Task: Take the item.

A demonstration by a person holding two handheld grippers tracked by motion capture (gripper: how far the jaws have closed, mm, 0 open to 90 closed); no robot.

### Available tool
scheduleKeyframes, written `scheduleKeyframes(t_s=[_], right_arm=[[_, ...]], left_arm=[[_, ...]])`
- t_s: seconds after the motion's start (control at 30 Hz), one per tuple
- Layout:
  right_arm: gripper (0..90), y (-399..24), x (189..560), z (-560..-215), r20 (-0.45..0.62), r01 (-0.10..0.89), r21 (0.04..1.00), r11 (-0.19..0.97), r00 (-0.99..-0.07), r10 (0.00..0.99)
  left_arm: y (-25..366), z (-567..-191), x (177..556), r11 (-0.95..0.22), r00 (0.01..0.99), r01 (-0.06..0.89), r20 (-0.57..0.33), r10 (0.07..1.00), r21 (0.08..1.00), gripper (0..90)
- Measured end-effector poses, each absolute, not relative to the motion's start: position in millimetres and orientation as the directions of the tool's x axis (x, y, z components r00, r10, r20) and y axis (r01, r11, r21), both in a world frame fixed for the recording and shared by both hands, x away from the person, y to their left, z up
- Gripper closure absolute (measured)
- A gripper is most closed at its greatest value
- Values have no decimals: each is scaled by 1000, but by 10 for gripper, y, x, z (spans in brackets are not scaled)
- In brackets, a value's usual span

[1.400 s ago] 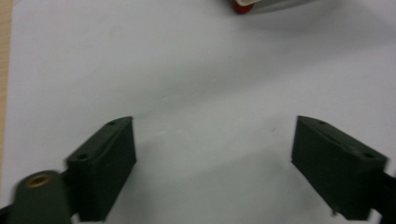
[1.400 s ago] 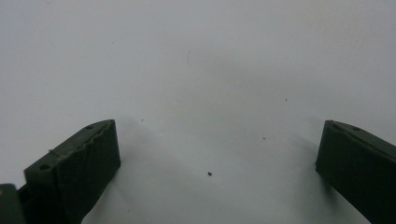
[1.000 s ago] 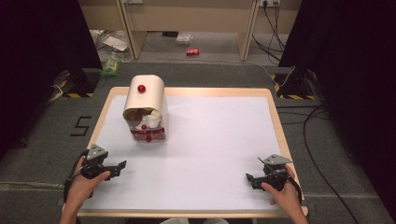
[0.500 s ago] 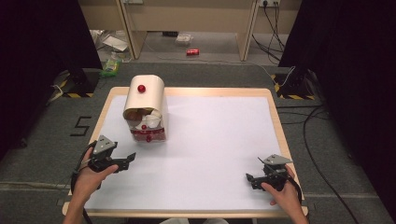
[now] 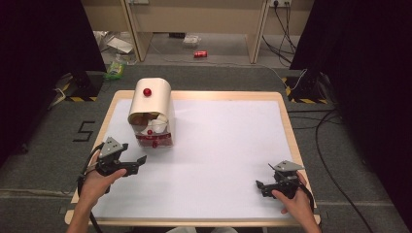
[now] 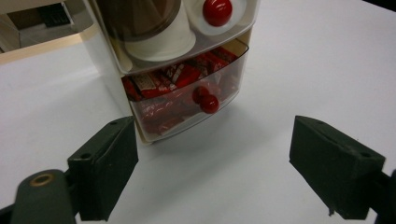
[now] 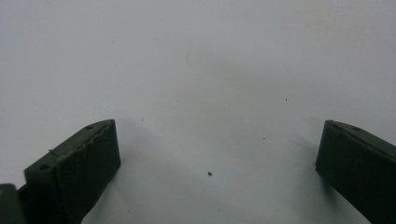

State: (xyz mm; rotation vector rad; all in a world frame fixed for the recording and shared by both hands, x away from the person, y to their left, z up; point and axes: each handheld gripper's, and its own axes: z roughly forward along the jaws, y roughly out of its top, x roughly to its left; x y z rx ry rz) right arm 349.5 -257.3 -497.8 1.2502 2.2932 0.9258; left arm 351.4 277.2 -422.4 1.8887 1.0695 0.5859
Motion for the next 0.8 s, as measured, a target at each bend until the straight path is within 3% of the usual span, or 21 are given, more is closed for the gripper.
scheduleKeyframes(t_s=[0.8], right_arm=[[2,-2572,3495,-4978,-8,601,697,391,-538,843]], left_arm=[[2581,-3784,3607,-282,591,370,10,807,885,152]])
